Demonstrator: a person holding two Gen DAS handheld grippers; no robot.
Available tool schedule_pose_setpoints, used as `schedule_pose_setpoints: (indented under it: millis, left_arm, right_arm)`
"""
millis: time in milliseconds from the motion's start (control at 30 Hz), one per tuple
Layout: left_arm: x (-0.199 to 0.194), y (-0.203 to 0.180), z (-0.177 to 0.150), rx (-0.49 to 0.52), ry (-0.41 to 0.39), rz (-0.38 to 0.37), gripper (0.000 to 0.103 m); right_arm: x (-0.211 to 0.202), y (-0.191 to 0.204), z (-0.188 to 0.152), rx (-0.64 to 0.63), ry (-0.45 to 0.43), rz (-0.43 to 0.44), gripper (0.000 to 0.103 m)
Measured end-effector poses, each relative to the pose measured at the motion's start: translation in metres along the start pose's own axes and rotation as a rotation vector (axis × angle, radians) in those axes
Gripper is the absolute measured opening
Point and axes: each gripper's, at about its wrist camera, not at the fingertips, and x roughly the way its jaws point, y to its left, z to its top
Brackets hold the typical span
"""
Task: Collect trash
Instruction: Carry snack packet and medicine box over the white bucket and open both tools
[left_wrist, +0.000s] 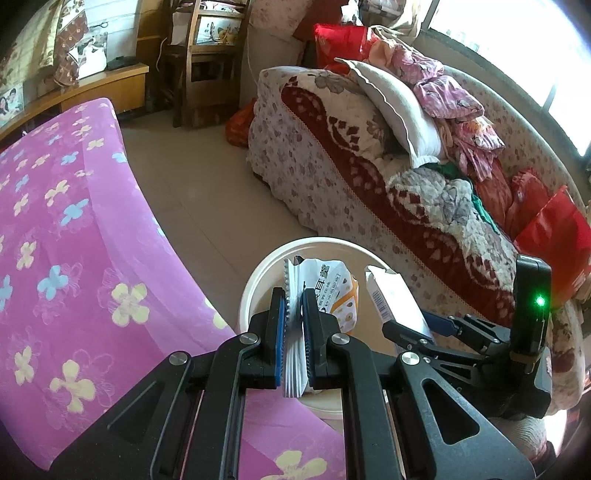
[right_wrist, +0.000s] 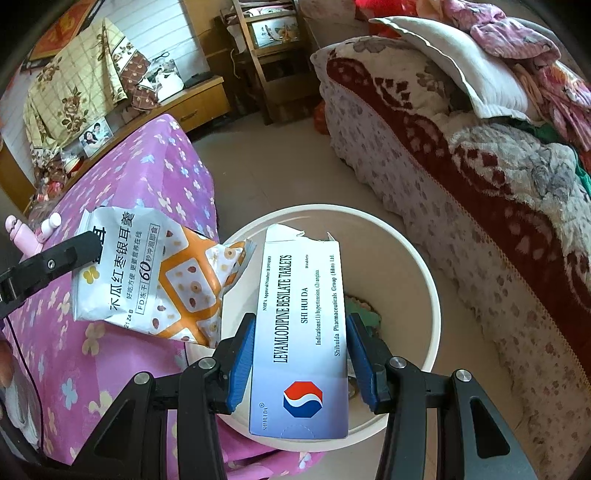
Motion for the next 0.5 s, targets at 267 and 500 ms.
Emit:
schedule_pose_setpoints:
  millis: [267,500]
  left_arm:
    - [0.0035,0.0004,-0.0007,-0.001,0.005,0.001,0.007]
    - [0.0075,-0.0026,-0.0035,0.017,0.006,0.011,0.007]
  right_arm:
    - [0.0043,-0.001,0.0015,0.001,0.009,-0.007,0.047]
    - [0.008,-0.0043,0.0022,0.017,0.015,-0.013,0.048]
